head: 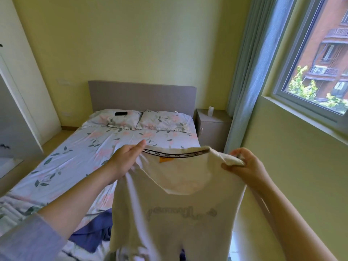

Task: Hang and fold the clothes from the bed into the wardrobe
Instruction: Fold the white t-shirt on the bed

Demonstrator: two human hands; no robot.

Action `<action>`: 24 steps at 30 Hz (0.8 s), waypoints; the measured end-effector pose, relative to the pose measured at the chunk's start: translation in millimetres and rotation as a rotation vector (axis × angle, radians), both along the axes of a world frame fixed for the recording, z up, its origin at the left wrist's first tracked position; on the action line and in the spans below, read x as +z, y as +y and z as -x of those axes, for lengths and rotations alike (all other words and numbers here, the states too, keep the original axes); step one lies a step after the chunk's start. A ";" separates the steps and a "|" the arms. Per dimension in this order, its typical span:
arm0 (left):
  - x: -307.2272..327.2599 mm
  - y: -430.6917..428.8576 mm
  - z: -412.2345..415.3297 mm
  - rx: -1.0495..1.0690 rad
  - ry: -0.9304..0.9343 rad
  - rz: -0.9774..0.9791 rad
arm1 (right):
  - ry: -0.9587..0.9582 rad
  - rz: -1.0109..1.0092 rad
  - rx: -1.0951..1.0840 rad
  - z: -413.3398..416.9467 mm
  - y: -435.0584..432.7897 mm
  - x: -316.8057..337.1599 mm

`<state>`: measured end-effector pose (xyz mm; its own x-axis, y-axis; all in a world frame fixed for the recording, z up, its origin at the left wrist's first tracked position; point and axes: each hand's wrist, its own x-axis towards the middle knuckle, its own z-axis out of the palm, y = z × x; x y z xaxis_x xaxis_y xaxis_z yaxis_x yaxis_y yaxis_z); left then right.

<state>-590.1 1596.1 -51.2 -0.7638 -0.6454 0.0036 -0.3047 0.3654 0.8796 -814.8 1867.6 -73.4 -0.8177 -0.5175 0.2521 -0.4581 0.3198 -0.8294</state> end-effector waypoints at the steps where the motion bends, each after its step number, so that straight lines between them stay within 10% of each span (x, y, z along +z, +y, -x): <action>1: 3.2 0.7 0.8 -0.036 -0.050 0.000 | 0.011 -0.023 0.054 0.2 1.4 -1.6; 11: 30.5 5.8 -6.5 -0.268 -0.270 0.038 | -0.208 0.321 0.072 -4.8 13.4 11.9; 24: 26.4 30.3 -0.2 -0.311 -0.240 0.283 | 0.420 0.062 -0.069 26.2 47.2 59.1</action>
